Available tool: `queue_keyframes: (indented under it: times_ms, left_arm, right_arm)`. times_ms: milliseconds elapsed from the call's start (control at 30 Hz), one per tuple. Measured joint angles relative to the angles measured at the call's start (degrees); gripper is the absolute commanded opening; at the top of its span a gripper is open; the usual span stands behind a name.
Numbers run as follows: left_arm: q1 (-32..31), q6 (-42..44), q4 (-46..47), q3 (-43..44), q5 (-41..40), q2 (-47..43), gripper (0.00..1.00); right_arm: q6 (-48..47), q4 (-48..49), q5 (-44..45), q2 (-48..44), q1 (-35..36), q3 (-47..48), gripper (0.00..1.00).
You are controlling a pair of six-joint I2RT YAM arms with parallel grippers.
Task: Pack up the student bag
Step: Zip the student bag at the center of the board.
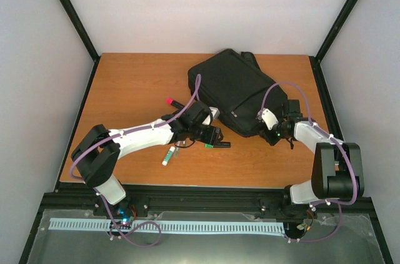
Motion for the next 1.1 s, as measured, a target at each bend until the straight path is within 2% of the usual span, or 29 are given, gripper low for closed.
queue_keyframes:
  times_ms: [100,300,667,767,933,1100]
  left_arm:
    - [0.0,0.0,0.0,-0.1,0.0,0.0,0.63]
    - [0.0,0.0,0.1,-0.1,0.0,0.0,0.63]
    - [0.0,-1.1,1.5,-0.1,0.0,0.4,0.63]
    - [0.0,-1.9,2.2,-0.1,0.0,1.3,0.65]
    - [0.0,-5.1,3.8,0.2,-0.7,3.2,0.68]
    - [0.0,-9.7,7.7,2.0,0.6,6.6,0.67]
  right_arm:
    - [-0.3,-0.2,0.2,0.5,0.0,-0.2,0.20]
    - [-0.4,0.8,0.4,2.1,0.0,-0.1,0.03]
    - [-1.9,-3.6,2.5,-4.0,0.0,-0.1,0.03]
    - [-2.8,-5.3,3.7,-5.5,0.0,-0.1,0.03]
    - [-3.9,-6.6,6.3,-5.9,0.0,-0.2,0.03]
    - [-4.6,-7.5,8.4,-5.6,0.0,-0.2,0.03]
